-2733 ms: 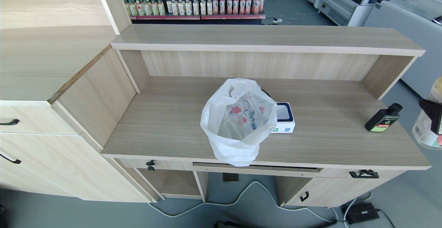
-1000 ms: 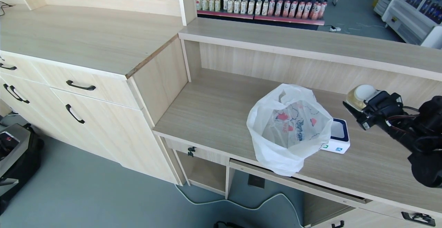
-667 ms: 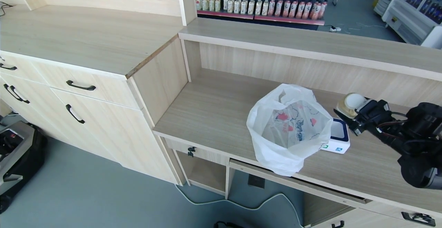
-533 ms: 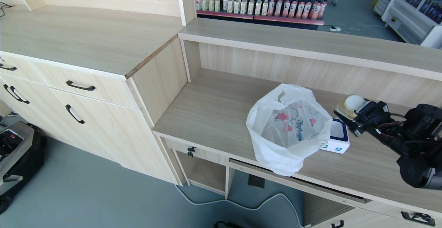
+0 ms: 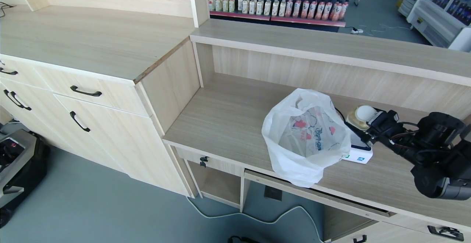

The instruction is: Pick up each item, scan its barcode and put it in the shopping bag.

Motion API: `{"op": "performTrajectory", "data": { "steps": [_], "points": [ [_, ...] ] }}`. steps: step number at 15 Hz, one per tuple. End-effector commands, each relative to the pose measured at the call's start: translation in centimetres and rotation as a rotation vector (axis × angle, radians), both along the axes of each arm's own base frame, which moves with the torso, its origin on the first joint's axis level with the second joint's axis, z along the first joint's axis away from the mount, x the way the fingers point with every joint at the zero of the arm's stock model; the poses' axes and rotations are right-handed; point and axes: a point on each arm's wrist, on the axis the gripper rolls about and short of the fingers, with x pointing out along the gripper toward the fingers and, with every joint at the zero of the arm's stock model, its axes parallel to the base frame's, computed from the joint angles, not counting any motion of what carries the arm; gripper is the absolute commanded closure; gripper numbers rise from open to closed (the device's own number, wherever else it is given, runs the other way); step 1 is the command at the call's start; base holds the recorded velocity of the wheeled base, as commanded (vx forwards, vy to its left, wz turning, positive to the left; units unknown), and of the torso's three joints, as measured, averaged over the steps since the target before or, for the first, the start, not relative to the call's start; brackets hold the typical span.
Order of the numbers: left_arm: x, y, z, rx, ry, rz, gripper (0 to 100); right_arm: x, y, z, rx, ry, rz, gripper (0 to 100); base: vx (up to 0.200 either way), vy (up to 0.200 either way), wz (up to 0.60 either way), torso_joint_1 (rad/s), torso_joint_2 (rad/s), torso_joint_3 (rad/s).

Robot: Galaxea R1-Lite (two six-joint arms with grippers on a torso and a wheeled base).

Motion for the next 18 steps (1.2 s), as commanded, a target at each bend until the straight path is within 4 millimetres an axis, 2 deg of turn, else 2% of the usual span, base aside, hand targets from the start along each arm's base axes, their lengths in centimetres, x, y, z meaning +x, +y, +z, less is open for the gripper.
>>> {"op": "performTrajectory", "data": {
  "steps": [1, 15, 17, 18],
  "points": [
    [0.0, 0.0, 0.0, 0.000, -0.001, 0.000, 0, 0.8, 0.2, -0.2, -0.001, -0.009, 0.015, 100, 0.000, 0.000, 0.00, 0.000, 0.00, 0.000],
    [0.0, 0.0, 0.0, 0.000, -0.001, 0.000, 0, 0.9, -0.2, -0.5, -0.007, -0.008, 0.005, 100, 0.000, 0.000, 0.00, 0.000, 0.00, 0.000],
    [0.0, 0.0, 0.0, 0.000, -0.001, 0.000, 0, 0.8, -0.3, -0.2, -0.006, -0.014, 0.002, 100, 0.000, 0.000, 0.00, 0.000, 0.00, 0.000],
    [0.0, 0.0, 0.0, 0.000, -0.001, 0.000, 0, 0.4, -0.6, 0.9, -0.003, -0.040, -0.009, 100, 0.000, 0.000, 0.00, 0.000, 0.00, 0.000]
  ]
}}
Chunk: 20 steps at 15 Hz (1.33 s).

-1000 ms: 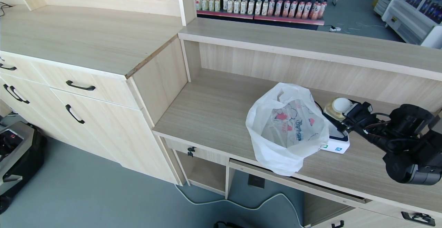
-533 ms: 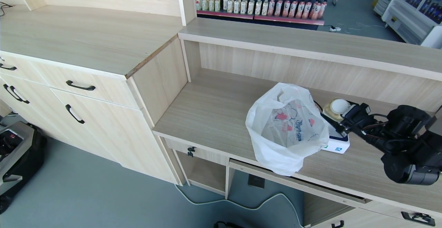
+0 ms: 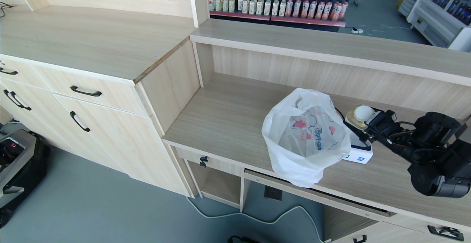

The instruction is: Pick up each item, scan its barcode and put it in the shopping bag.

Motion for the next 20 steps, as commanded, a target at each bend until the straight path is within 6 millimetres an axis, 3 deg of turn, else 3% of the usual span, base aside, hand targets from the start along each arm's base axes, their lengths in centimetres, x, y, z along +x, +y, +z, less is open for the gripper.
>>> {"op": "performTrajectory", "data": {
  "steps": [1, 2, 3, 4, 6, 9, 11, 15, 20],
  "points": [
    [0.0, 0.0, 0.0, 0.000, -0.001, 0.001, 0, -1.4, -0.8, 3.4, 0.018, -0.074, -0.025, 100, 0.000, 0.000, 0.00, 0.000, 0.00, 0.000],
    [0.0, 0.0, 0.0, 0.000, -0.001, 0.001, 0, -3.2, -1.0, 5.7, 0.071, -0.081, -0.043, 100, 0.000, 0.000, 0.00, 0.000, 0.00, 0.000],
    [0.0, 0.0, 0.0, 0.000, -0.001, 0.001, 0, -6.7, -1.6, 8.7, 0.142, -0.066, -0.120, 100, 0.000, 0.000, 0.00, 0.000, 0.00, 0.000],
    [0.0, 0.0, 0.0, 0.000, -0.001, 0.001, 0, -10.1, -2.4, 10.3, 0.184, -0.041, -0.246, 100, 0.000, 0.000, 0.00, 0.000, 0.00, 0.000],
    [0.0, 0.0, 0.0, 0.000, -0.001, 0.001, 0, -16.9, -3.0, 12.3, 0.315, 0.041, -0.481, 100, 0.000, 0.000, 0.00, 0.000, 0.00, 0.000],
    [0.0, 0.0, 0.0, 0.000, -0.001, 0.001, 0, -23.1, -1.6, 13.6, 0.610, 0.087, -0.761, 100, 0.000, 0.000, 0.00, 0.000, 0.00, 0.000],
    [0.0, 0.0, 0.0, 0.000, -0.001, 0.001, 0, -24.7, -1.1, 12.4, 0.805, 0.107, -0.925, 100, 0.000, 0.000, 0.00, 0.000, 0.00, 0.000],
    [0.0, 0.0, 0.0, 0.000, -0.001, 0.001, 0, -25.2, 0.4, 11.9, 1.150, 0.088, -0.873, 100, 0.000, 0.000, 0.00, 0.000, 0.00, 0.000],
    [0.0, 0.0, 0.0, 0.000, -0.001, 0.001, 0, -25.6, 1.3, 11.9, 1.167, 0.115, -0.783, 100, 0.000, 0.000, 0.00, 0.000, 0.00, 0.000]
  ]
}}
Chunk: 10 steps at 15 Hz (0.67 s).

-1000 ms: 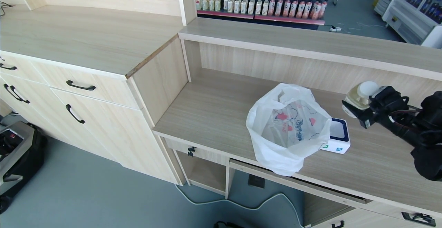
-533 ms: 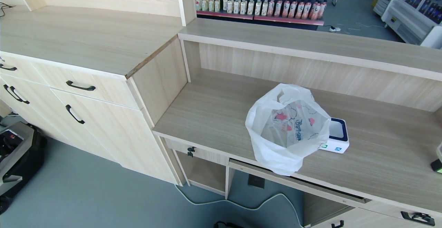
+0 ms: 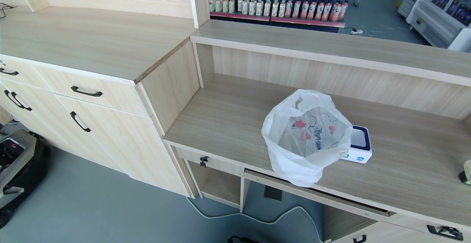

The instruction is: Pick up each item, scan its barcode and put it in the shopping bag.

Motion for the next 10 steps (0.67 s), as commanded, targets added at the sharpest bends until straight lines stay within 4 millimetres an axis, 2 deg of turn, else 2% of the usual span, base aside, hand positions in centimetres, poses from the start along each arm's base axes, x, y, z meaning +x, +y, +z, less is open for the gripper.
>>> {"op": "performTrajectory", "data": {
  "steps": [1, 6, 10],
  "points": [
    [0.00, 0.00, 0.00, 0.000, -0.001, 0.000, 0, -0.07, 0.22, 0.35, -0.004, -0.016, 0.018, 100, 0.000, 0.000, 0.00, 0.000, 0.00, 0.000],
    [0.00, 0.00, 0.00, 0.000, -0.001, 0.000, 0, -0.15, 0.88, 0.80, -0.025, -0.030, 0.068, 100, 0.000, 0.000, 0.00, 0.000, 0.00, 0.000],
    [0.00, -0.01, 0.01, 0.004, -0.002, -0.004, 0, -0.94, 0.99, 1.25, -0.035, -0.063, 0.060, 100, 0.000, 0.000, 0.00, 0.000, 0.00, 0.000]
  ]
}}
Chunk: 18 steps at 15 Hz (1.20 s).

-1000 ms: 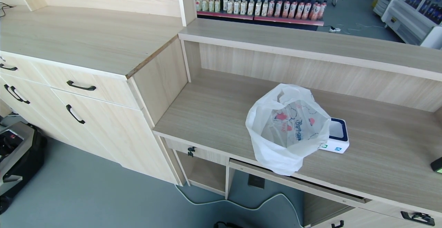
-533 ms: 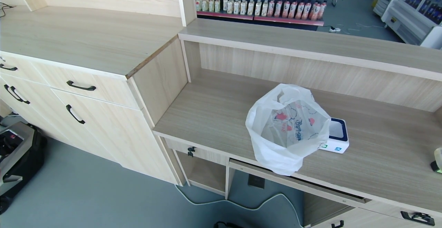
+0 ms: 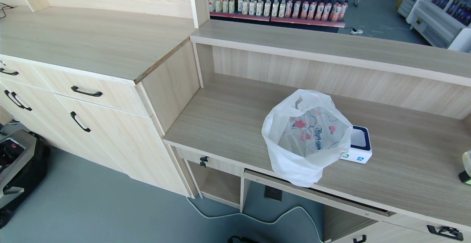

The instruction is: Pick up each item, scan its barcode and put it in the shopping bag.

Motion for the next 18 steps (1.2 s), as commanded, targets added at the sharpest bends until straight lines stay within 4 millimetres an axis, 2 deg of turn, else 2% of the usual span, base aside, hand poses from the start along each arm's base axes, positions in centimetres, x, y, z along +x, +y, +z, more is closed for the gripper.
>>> {"op": "performTrajectory", "data": {
  "steps": [1, 3, 6, 7, 10, 13, 15, 18],
  "points": [
    [0.0, 0.0, 0.0, -0.001, -0.002, 0.001, 0, -0.5, 0.1, 0.1, -0.004, -0.016, -0.001, 100, 0.000, 0.200, 0.00, -0.002, 0.00, 0.007],
    [0.0, 0.0, 0.0, -0.001, 0.000, -0.001, 0, -0.6, 0.1, 0.0, 0.001, -0.008, 0.005, 100, 0.000, 0.200, 0.00, -0.007, 0.00, 0.002],
    [0.0, 0.0, 0.0, -0.005, -0.001, 0.002, 0, 1.0, -0.1, 0.3, 0.014, 0.015, 0.017, 100, 0.000, 0.200, 0.00, 0.019, 0.01, -0.001],
    [0.0, 0.0, 0.0, -0.006, -0.001, 0.004, 0, 1.5, -0.1, 0.3, 0.021, 0.021, 0.026, 100, 0.000, 0.000, 0.00, 0.000, 0.00, 0.000],
    [0.0, 0.0, 0.0, -0.005, -0.001, 0.004, 0, 6.0, 0.6, 0.2, 0.064, 0.065, 0.106, 100, 0.000, 0.000, 0.00, 0.000, 0.00, 0.000],
    [0.0, 0.0, 0.0, -0.005, -0.001, 0.004, 0, 12.6, 1.2, 0.1, 0.012, 0.035, 0.153, 100, 0.000, 0.000, 0.00, 0.000, 0.00, 0.000],
    [0.0, 0.0, 0.0, -0.005, -0.001, 0.004, 0, 15.4, 2.0, -1.0, -0.030, 0.056, 0.189, 100, 0.000, 0.000, 0.00, 0.000, 0.00, 0.000],
    [0.0, 0.0, 0.0, -0.005, -0.001, 0.004, 0, 18.4, 3.9, -3.6, -0.051, 0.075, 0.255, 100, 0.000, 0.000, 0.00, 0.000, 0.00, 0.000]
  ]
}}
